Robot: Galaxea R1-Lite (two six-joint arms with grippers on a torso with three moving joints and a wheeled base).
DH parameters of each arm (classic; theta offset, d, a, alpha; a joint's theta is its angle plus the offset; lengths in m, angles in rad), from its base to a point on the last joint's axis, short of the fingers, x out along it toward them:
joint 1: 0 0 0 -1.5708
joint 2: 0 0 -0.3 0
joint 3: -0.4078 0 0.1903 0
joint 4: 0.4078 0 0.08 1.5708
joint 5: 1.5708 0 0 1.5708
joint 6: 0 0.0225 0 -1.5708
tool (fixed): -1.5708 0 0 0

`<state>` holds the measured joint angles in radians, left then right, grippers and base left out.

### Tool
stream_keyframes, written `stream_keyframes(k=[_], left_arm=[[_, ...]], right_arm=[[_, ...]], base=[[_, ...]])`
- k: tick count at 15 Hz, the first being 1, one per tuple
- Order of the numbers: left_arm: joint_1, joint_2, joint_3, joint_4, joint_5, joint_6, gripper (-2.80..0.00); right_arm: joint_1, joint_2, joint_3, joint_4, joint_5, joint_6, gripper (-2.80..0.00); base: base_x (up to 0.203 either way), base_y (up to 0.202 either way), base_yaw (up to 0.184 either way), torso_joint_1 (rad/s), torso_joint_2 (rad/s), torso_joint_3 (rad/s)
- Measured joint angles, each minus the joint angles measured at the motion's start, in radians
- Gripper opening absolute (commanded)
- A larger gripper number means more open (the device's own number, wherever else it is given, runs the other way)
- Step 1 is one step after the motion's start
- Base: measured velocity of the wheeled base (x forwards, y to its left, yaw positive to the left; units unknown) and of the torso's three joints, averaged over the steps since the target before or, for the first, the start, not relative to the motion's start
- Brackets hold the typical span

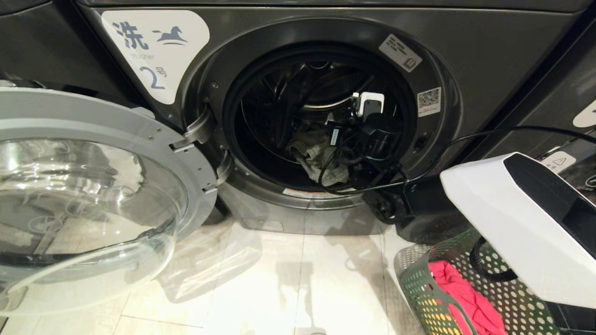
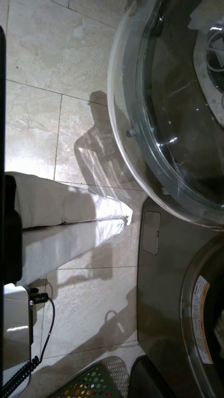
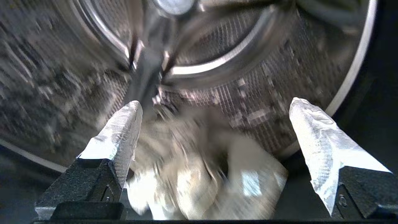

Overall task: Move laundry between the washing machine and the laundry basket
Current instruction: Pick a cloth and place it into the basket

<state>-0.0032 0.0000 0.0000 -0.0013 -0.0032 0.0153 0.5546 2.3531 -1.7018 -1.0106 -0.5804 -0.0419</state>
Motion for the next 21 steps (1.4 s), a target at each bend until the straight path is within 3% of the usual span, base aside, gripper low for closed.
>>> stream_keyframes(k=[7,14,18,21], left_arm=[[0.0,0.0,0.0,0.0,0.0,0.0,-2.8],[0.0,0.0,0.0,0.0,0.0,0.0,-2.8],[0.0,0.0,0.0,0.0,0.0,0.0,-2.8],[0.0,0.0,0.0,0.0,0.0,0.0,-2.8]], right_arm=[[0.125,-0.157,0.394,0.005,0.001,0.068,0.0],[0.201,-0.557,0.891,0.139,-0.002,0.109,0.0],[0.286,-0.804,1.12,0.27,-0.003,0.153,0.0],[0.292,-0.953,1.169,0.47,-0.009,0.25,0.0]], base=[[0.0,0.0,0.0,0.0,0.0,0.0],[0.0,0.0,0.0,0.0,0.0,0.0],[0.0,0.0,0.0,0.0,0.0,0.0],[0.0,0.0,0.0,0.0,0.0,0.0]])
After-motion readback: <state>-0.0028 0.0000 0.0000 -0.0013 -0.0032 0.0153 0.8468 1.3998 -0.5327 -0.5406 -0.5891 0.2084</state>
